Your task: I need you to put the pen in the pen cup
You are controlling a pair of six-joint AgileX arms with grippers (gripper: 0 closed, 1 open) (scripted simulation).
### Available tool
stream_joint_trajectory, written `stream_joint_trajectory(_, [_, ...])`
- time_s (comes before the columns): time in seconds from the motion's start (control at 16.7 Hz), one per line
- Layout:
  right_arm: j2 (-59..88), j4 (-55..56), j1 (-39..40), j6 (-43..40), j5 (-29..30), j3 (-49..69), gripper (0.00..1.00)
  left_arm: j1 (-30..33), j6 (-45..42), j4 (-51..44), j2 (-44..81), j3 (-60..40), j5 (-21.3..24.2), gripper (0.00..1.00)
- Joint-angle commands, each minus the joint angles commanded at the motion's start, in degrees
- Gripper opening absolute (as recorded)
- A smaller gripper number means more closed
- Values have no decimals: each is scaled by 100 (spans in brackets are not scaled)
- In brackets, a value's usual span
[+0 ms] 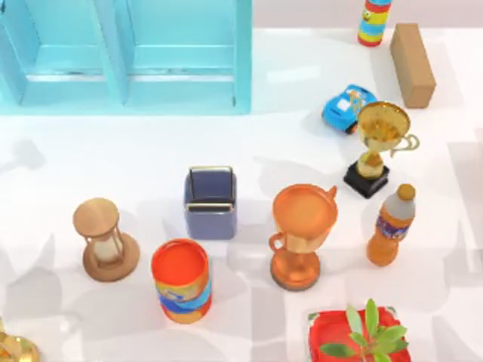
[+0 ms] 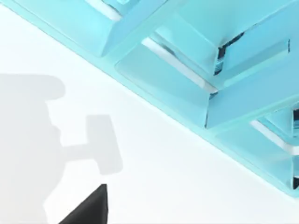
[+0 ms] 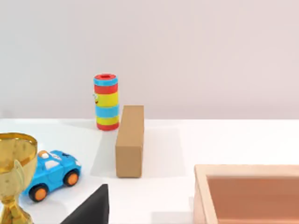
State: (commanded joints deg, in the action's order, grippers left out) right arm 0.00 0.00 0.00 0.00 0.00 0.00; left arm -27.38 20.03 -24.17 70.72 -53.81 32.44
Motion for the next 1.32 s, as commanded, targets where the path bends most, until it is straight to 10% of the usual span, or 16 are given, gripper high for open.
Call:
stream_joint_trajectory(0.48, [0,0,0,0,0,0,100,-1269,780,-1177,3746,-1994,-41,100])
stream_joint_trajectory(1.32, [0,0,0,0,0,0,100,-1083,1245,-420,4858,-2071,-317,100])
